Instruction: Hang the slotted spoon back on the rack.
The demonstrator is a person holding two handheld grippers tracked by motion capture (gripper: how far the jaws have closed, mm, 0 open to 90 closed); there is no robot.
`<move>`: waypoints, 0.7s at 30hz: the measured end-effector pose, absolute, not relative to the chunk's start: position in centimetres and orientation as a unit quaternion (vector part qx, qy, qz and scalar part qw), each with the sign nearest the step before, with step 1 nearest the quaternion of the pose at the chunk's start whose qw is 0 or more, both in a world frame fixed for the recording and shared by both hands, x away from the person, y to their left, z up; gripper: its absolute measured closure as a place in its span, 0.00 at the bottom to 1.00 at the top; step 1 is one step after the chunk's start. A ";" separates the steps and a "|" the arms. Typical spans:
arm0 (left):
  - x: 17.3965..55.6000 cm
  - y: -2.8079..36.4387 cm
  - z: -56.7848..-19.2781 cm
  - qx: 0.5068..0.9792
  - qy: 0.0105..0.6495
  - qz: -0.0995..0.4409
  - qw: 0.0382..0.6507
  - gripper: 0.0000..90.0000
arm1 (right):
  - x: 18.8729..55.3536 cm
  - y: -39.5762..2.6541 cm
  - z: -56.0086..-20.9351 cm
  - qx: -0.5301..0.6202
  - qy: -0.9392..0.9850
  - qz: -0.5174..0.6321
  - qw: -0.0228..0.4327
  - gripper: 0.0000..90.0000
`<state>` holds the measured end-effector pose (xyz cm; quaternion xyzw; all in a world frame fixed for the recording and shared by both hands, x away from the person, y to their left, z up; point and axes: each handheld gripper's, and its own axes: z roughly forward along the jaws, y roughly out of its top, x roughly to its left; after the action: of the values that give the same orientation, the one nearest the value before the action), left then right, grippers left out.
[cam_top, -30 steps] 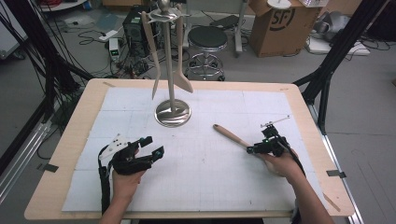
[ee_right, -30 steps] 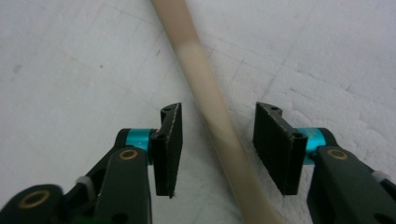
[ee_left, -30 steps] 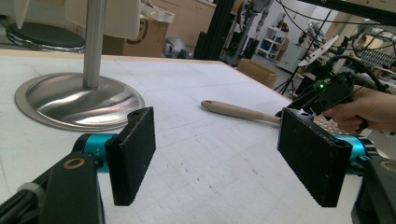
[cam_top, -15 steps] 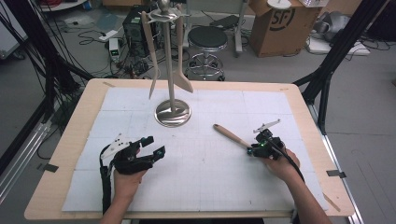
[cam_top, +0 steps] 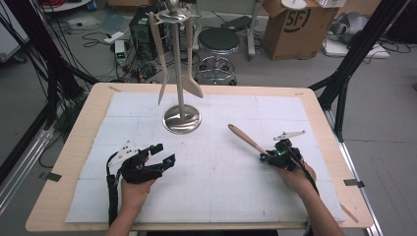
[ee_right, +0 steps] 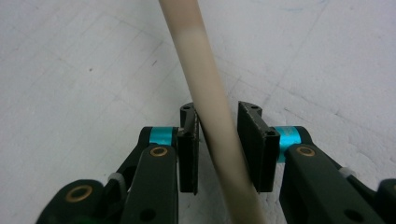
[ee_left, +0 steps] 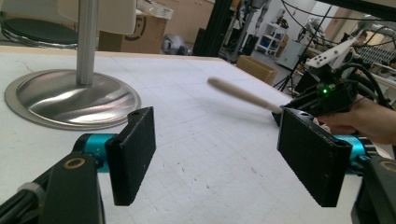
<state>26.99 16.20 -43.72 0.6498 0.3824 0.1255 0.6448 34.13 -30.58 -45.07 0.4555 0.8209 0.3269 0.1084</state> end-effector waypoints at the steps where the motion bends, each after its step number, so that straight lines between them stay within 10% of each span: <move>1: 27.0 16.2 -43.7 0.650 0.383 0.125 0.645 0.32 | 34.0 -30.8 -45.3 0.454 0.817 0.339 0.111 0.78; 21: 27.0 16.5 -43.7 0.645 0.388 0.124 0.647 0.32 | 33.8 -30.6 -44.6 0.472 0.811 0.333 0.095 0.83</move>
<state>26.98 16.49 -43.69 0.6452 0.3875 0.1238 0.6466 33.76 -30.56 -44.56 0.4721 0.8107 0.3329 0.0948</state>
